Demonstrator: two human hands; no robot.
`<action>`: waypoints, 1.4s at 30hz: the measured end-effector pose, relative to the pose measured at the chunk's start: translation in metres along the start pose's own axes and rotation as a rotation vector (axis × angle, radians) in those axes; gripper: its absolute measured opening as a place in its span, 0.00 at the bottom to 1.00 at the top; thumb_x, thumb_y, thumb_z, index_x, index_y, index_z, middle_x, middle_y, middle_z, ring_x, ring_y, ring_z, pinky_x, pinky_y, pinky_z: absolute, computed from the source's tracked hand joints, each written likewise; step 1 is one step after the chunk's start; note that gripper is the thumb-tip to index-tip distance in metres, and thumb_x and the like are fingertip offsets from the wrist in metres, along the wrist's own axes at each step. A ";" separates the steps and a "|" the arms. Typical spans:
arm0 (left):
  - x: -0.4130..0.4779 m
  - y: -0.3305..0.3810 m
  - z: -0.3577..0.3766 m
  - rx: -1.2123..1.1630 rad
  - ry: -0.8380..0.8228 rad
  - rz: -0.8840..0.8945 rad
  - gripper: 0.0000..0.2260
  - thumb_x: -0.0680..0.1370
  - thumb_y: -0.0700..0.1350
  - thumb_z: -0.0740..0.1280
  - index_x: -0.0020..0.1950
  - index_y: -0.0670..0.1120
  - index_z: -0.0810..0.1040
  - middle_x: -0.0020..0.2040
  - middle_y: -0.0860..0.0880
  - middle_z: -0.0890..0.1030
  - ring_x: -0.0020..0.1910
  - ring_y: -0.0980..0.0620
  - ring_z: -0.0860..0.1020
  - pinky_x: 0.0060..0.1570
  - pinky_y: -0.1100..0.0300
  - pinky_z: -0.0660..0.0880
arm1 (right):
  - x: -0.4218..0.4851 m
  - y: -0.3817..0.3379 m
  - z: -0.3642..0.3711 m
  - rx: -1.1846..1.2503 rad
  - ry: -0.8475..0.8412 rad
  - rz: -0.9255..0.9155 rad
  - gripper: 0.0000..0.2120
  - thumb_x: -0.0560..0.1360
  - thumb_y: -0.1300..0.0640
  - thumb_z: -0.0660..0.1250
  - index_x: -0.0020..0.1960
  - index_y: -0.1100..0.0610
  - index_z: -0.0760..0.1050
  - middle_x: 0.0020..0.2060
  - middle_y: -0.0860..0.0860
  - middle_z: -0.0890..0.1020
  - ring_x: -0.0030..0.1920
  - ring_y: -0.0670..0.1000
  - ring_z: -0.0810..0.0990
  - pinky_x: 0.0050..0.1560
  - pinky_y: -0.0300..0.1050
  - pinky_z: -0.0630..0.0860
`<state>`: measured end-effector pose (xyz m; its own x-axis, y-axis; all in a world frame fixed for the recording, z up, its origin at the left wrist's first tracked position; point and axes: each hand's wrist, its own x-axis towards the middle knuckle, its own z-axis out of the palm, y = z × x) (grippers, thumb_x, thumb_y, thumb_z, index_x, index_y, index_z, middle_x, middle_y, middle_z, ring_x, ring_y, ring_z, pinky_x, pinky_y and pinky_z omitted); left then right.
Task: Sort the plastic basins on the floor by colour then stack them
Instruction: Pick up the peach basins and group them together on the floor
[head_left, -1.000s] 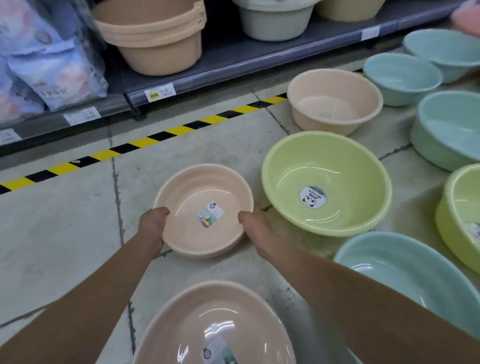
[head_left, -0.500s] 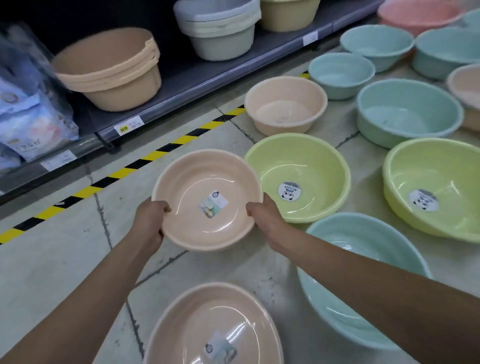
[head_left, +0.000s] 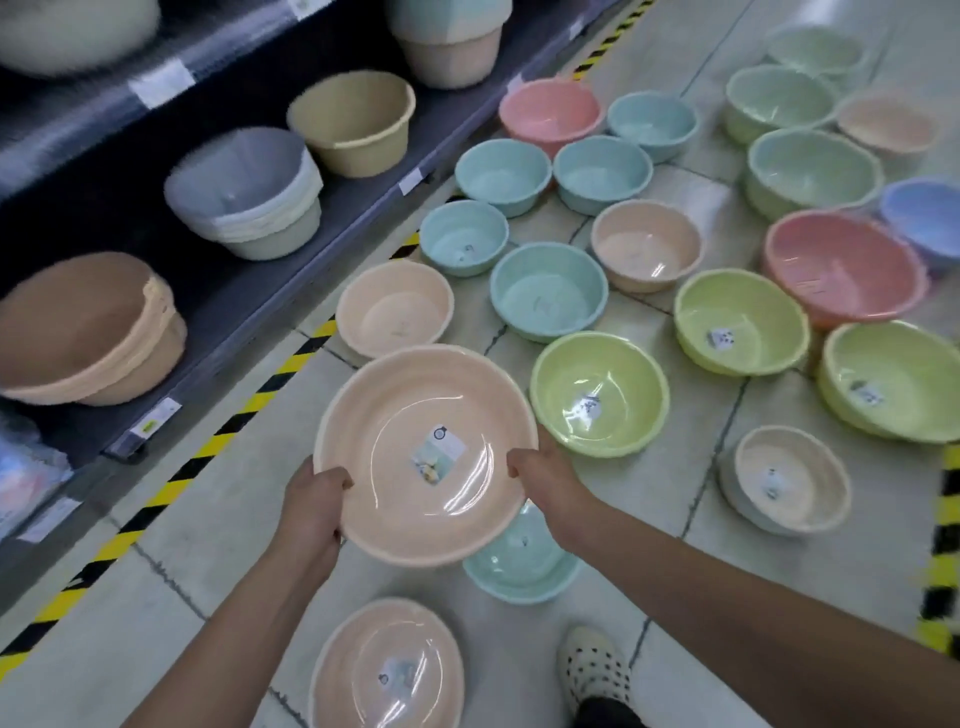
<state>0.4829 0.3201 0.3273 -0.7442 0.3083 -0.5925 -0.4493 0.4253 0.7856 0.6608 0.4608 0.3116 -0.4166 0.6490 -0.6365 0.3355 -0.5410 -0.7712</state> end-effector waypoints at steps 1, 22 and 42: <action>-0.017 0.013 0.011 0.028 -0.030 -0.009 0.14 0.75 0.33 0.58 0.55 0.43 0.76 0.44 0.40 0.79 0.40 0.42 0.76 0.38 0.53 0.71 | -0.017 -0.013 -0.018 0.012 0.025 0.000 0.20 0.72 0.70 0.57 0.59 0.54 0.74 0.42 0.49 0.80 0.40 0.47 0.76 0.35 0.38 0.71; -0.158 -0.139 0.329 0.529 -0.573 -0.200 0.15 0.73 0.32 0.62 0.56 0.42 0.80 0.50 0.40 0.84 0.48 0.38 0.82 0.43 0.50 0.77 | -0.119 0.149 -0.374 -0.016 0.433 0.319 0.20 0.75 0.57 0.66 0.67 0.52 0.68 0.57 0.54 0.78 0.56 0.57 0.78 0.54 0.58 0.80; -0.044 -0.426 0.430 0.678 -0.608 -0.201 0.09 0.77 0.35 0.62 0.52 0.44 0.79 0.50 0.43 0.82 0.45 0.43 0.80 0.38 0.58 0.75 | 0.035 0.435 -0.414 0.054 0.775 0.541 0.20 0.72 0.64 0.61 0.64 0.57 0.71 0.52 0.57 0.79 0.53 0.61 0.78 0.53 0.60 0.79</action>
<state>0.9192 0.4910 -0.0580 -0.2114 0.4859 -0.8481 -0.0141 0.8661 0.4998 1.1423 0.4693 -0.0496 0.4678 0.4670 -0.7504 0.2714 -0.8839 -0.3808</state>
